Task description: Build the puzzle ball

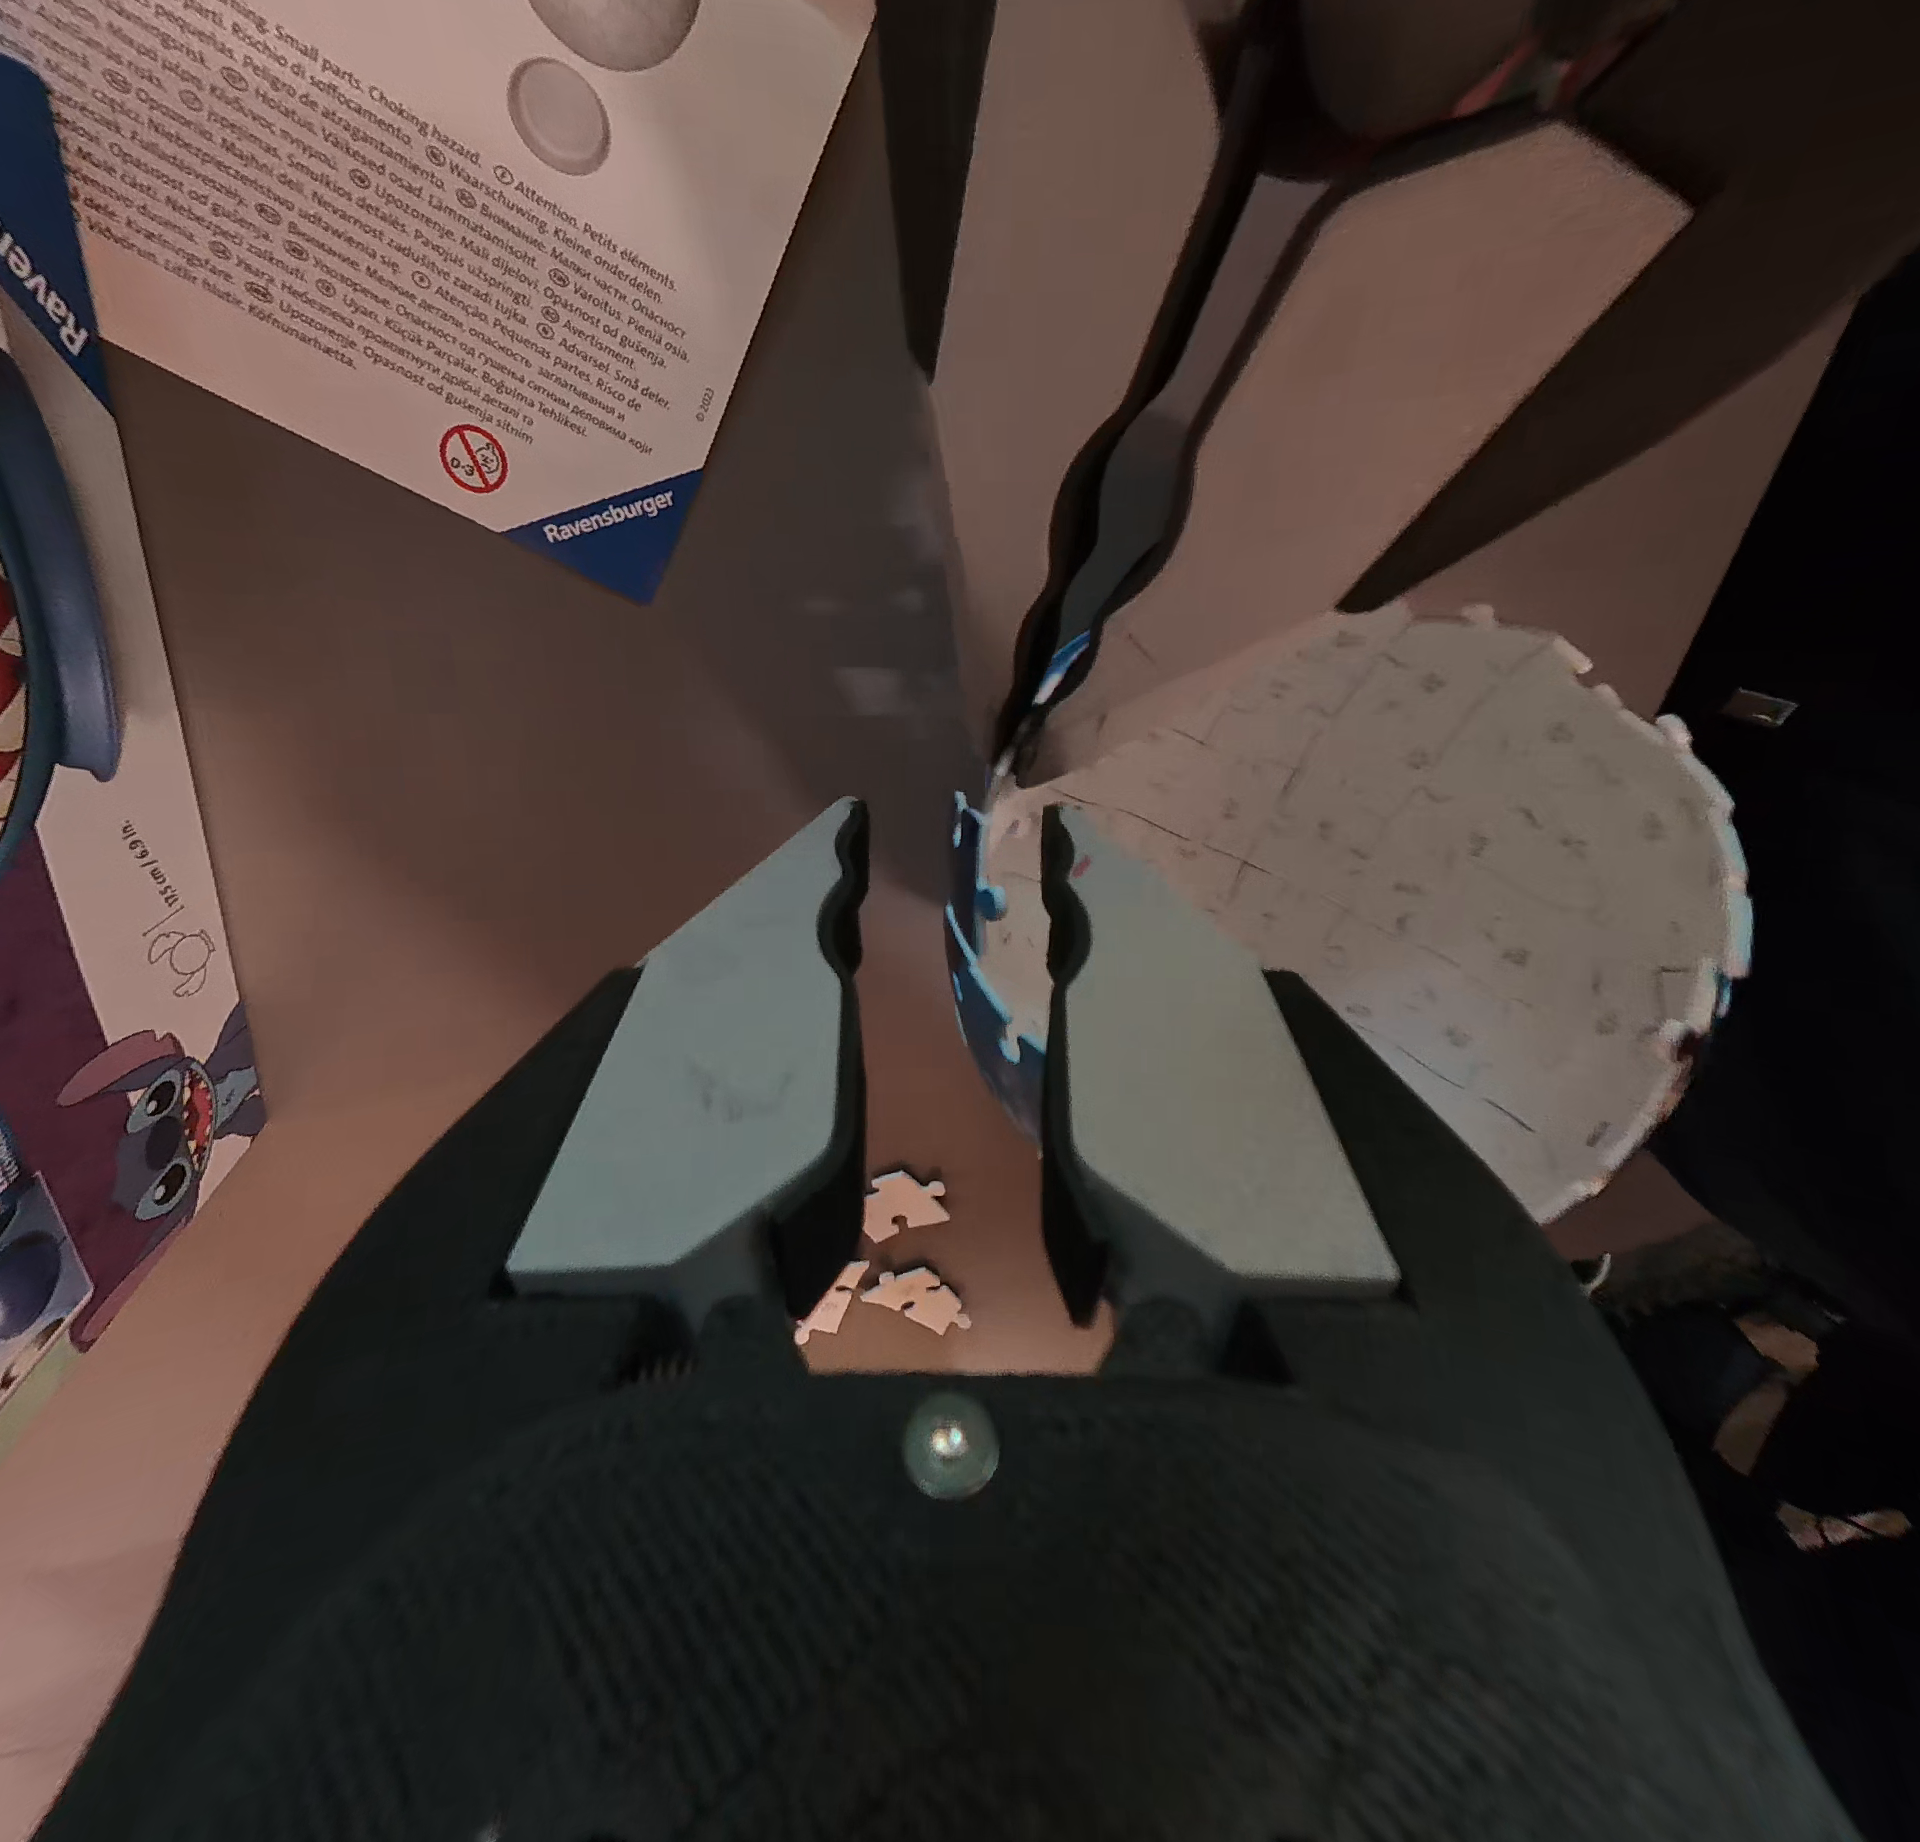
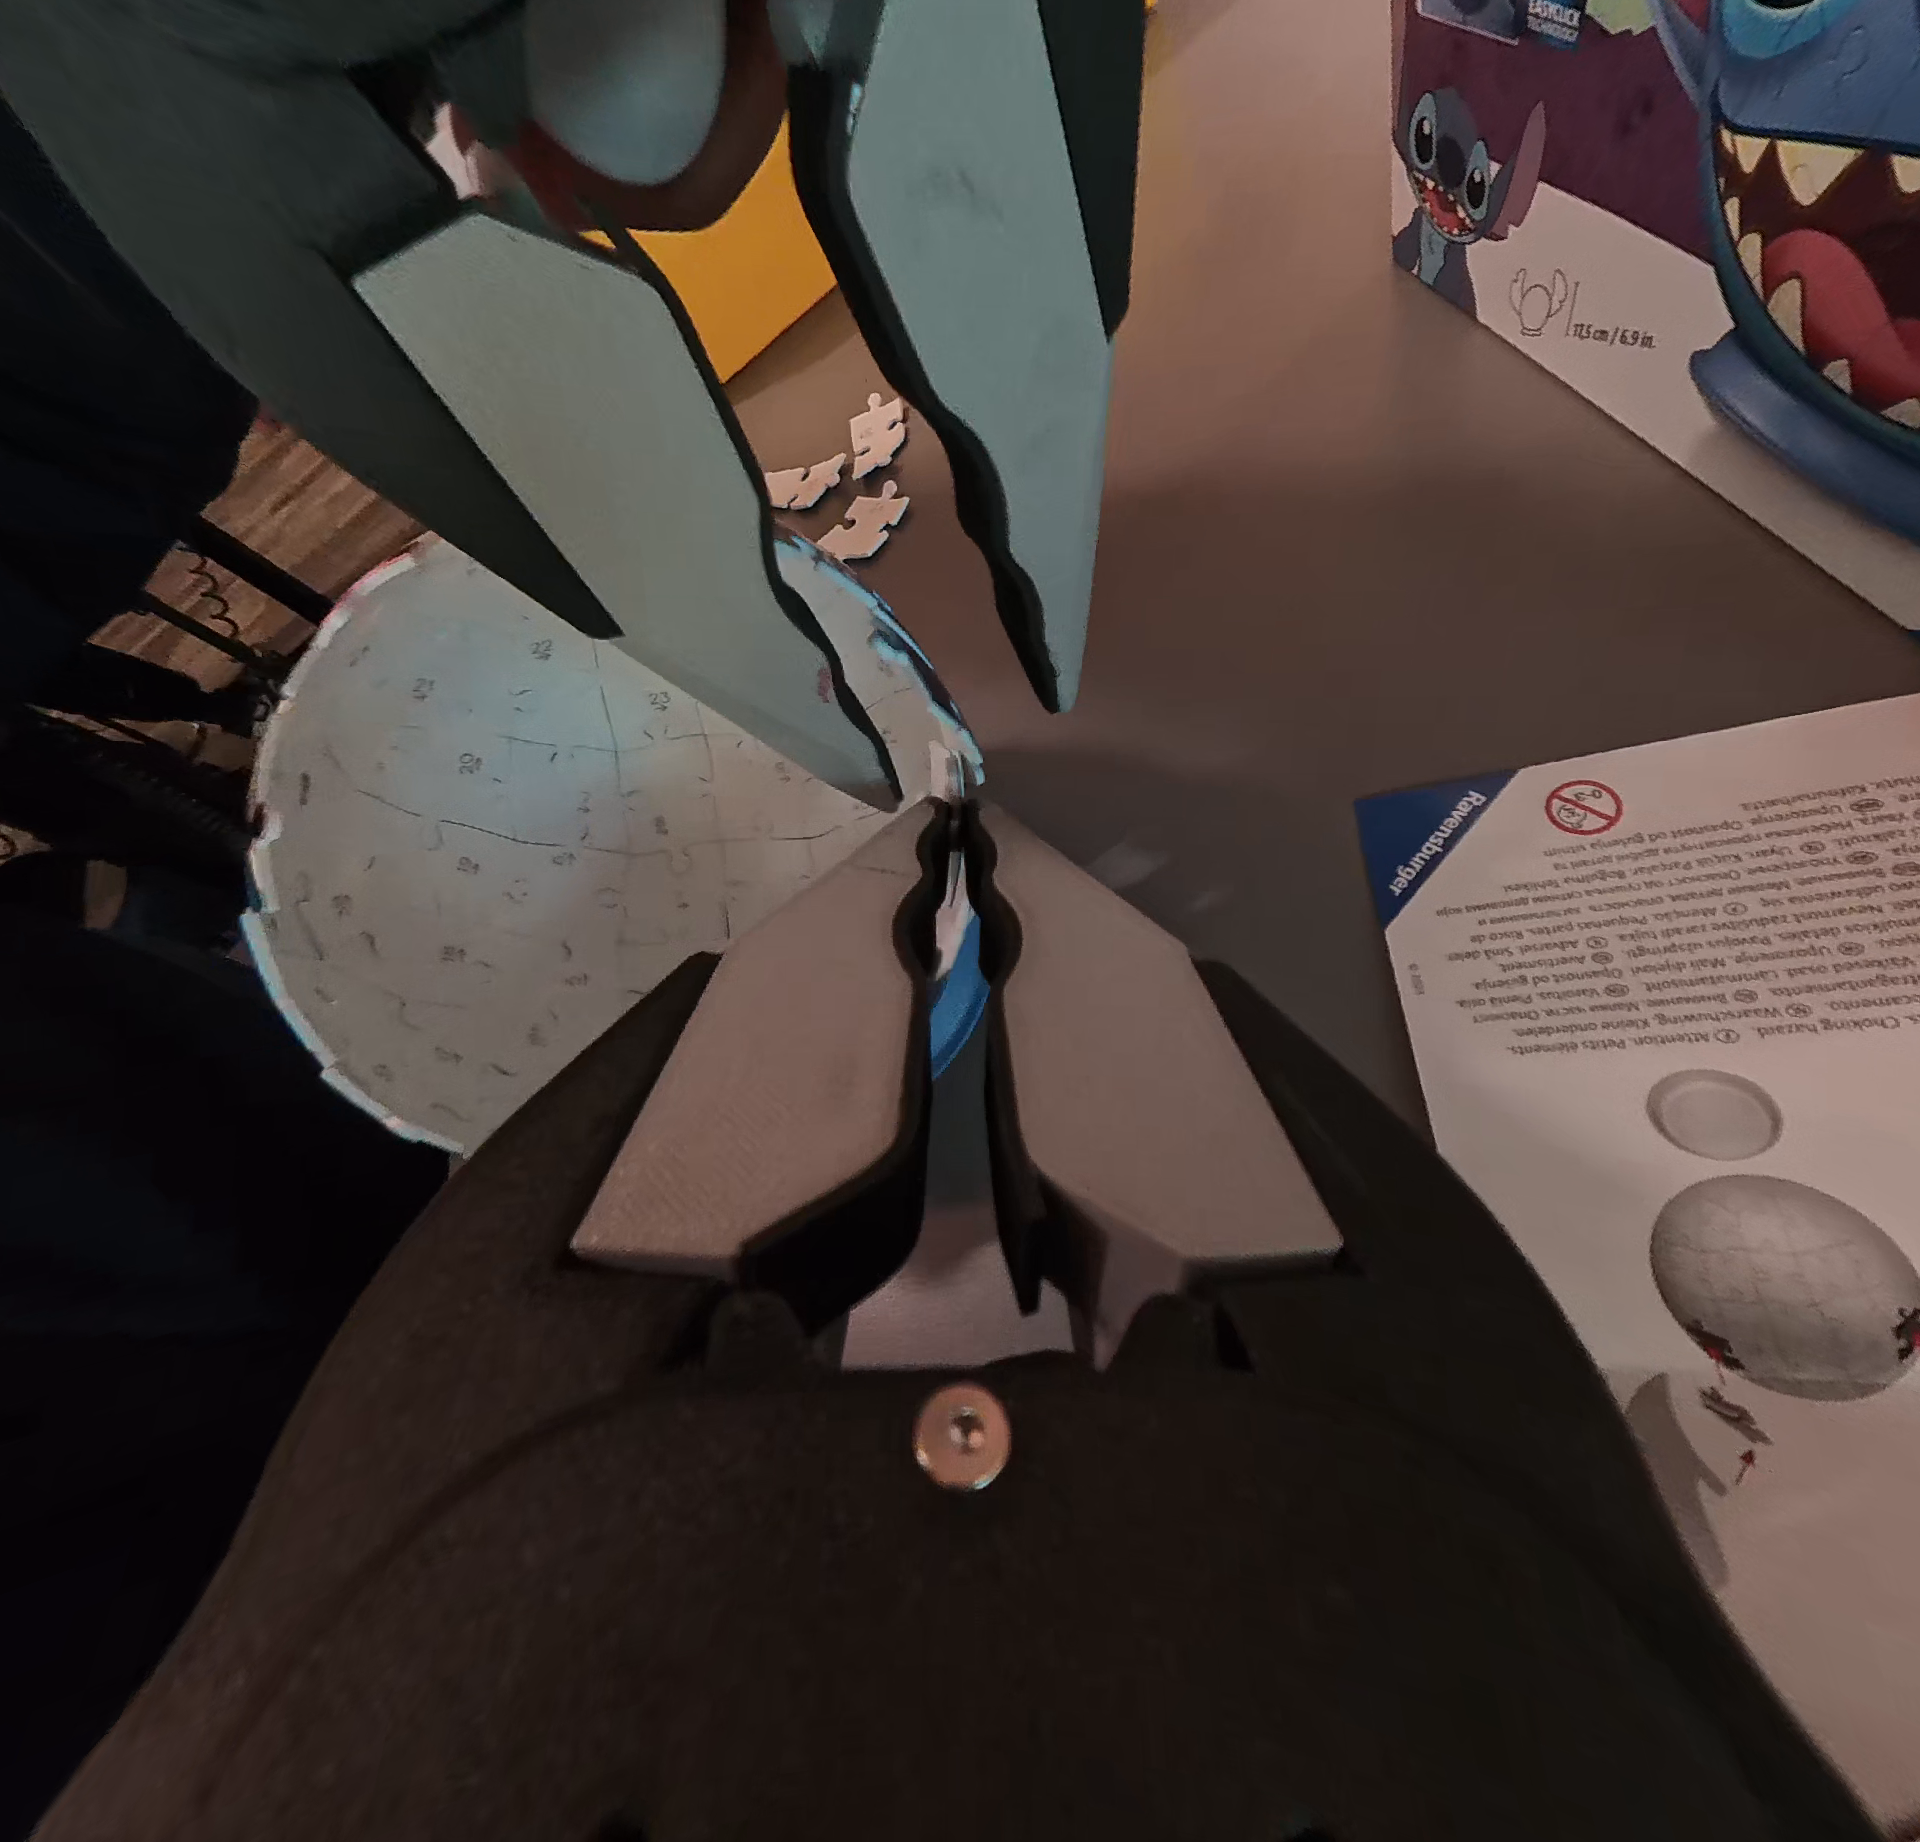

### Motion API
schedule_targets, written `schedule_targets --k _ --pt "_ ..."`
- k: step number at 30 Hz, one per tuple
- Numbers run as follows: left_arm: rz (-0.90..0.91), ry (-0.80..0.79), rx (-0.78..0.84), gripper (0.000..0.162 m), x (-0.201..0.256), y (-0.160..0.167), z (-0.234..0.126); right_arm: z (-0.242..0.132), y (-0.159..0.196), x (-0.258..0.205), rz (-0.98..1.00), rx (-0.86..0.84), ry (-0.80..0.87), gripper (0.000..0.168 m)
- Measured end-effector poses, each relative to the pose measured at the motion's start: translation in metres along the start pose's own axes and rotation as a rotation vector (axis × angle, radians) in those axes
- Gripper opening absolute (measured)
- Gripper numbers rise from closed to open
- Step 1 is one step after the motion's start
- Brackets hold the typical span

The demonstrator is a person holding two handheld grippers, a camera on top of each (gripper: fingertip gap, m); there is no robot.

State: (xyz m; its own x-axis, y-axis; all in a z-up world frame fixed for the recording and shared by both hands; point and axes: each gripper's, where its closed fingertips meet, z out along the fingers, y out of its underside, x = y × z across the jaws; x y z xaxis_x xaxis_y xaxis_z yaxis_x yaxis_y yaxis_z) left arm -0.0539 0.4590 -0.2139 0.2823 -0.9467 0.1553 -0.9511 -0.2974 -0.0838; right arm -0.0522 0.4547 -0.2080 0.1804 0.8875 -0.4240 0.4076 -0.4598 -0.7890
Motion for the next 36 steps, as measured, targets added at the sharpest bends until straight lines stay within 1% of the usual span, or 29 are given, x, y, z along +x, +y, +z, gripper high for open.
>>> schedule_targets --k 3,6,8,15,23,36 --pt "0.002 0.012 -0.012 0.029 0.0007 0.0007 0.0014 -0.0002 0.0006 -0.0023 0.003 0.001 -0.023 0.0" --pt "0.003 0.042 -0.026 0.023 0.0045 0.0018 0.0044 -0.0018 -0.0007 -0.0023 0.004 0.009 -0.032 0.0" --pt "0.012 0.055 -0.035 0.015 0.0068 0.0019 0.0062 -0.0019 -0.0011 -0.0035 -0.008 0.011 -0.036 0.0" --pt "0.039 0.033 -0.037 0.005 0.0064 -0.0001 0.007 -0.0027 -0.0009 -0.0006 -0.062 0.0 0.001 0.0" --pt "-0.004 0.042 0.023 0.005 0.0064 -0.0001 0.0052 -0.0033 -0.0011 -0.0013 -0.105 -0.02 0.013 0.0" --pt "-0.025 0.042 0.059 0.006 0.0094 0.0002 0.004 -0.0055 0.0017 -0.0025 -0.121 -0.045 -0.022 0.0"
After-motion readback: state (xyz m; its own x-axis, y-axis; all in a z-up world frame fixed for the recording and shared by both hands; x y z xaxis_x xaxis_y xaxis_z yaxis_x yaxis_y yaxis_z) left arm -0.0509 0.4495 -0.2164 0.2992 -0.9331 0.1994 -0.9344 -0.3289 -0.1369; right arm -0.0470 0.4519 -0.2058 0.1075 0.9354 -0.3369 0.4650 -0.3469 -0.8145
